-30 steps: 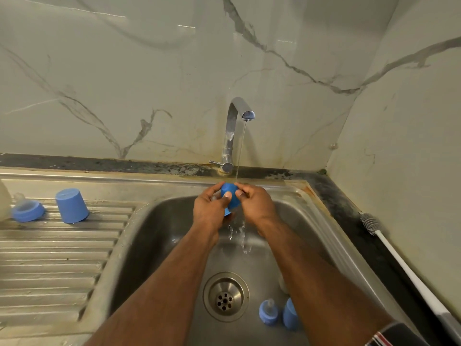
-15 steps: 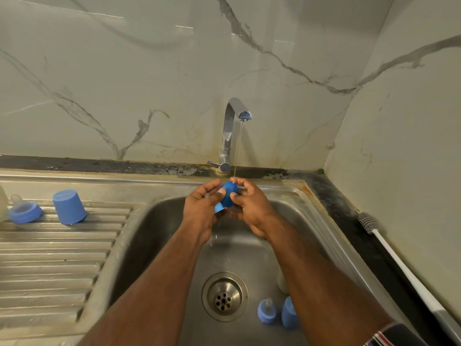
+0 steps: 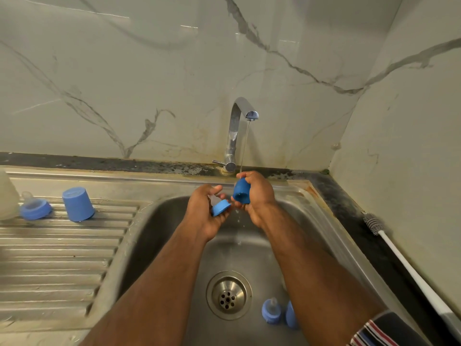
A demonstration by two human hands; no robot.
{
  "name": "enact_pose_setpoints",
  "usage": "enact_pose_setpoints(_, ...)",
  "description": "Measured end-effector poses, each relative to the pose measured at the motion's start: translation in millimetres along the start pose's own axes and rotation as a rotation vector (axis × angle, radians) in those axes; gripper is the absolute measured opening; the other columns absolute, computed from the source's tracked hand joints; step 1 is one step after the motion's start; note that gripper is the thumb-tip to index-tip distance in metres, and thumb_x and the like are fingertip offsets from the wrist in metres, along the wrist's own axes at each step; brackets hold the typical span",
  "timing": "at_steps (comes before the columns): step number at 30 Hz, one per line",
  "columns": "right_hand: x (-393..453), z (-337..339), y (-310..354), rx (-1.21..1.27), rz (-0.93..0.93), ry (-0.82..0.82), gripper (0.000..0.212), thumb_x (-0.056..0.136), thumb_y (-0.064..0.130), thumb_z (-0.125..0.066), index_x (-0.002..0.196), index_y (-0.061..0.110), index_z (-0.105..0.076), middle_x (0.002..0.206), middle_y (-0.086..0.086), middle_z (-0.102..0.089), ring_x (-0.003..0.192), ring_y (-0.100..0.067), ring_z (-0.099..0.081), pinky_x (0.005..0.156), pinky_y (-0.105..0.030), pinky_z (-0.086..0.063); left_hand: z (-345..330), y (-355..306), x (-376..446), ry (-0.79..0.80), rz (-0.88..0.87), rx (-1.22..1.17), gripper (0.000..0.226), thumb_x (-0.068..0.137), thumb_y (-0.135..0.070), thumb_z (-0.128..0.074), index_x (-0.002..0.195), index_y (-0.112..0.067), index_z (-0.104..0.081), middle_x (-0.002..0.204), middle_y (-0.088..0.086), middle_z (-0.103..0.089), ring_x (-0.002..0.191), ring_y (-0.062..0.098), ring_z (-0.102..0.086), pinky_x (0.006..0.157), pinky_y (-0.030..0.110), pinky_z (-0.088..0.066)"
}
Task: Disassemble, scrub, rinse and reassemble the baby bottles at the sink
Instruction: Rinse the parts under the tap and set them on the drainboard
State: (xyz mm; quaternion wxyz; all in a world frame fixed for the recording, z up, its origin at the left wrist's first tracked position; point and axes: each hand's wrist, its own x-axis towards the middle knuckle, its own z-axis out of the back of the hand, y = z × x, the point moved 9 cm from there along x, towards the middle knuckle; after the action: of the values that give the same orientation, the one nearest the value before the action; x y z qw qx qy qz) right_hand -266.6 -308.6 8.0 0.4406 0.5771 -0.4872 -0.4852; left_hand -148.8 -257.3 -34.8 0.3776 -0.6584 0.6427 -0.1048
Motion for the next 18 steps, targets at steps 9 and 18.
enact_pose_setpoints(9,-4.2,-6.2,16.6,-0.723,0.212,0.125,0.041,0.085,0.056,-0.071,0.103,0.019,-0.07,0.094,0.0,-0.07,0.084,-0.02,-0.066,0.074,-0.039,-0.059,-6.3,-7.8,-1.0,-0.005,-0.209,0.247,0.02,0.102,-0.011,-0.057,0.114,-0.009,-0.074,0.107,0.008,-0.076,0.096,0.019,-0.071,0.09,0.038,-0.059)
enact_pose_setpoints(18,-0.9,10.8,24.7,-0.744,0.368,0.039,0.015,0.085,0.027,-0.078,0.099,0.02,-0.077,0.096,0.004,-0.074,0.09,-0.013,-0.067,0.084,-0.029,-0.054,-24.4,-6.3,-1.8,0.1,-0.196,0.299,0.039,0.104,0.004,-0.042,0.138,-0.007,-0.058,0.127,0.012,-0.068,0.115,0.026,-0.068,0.102,0.037,-0.055)
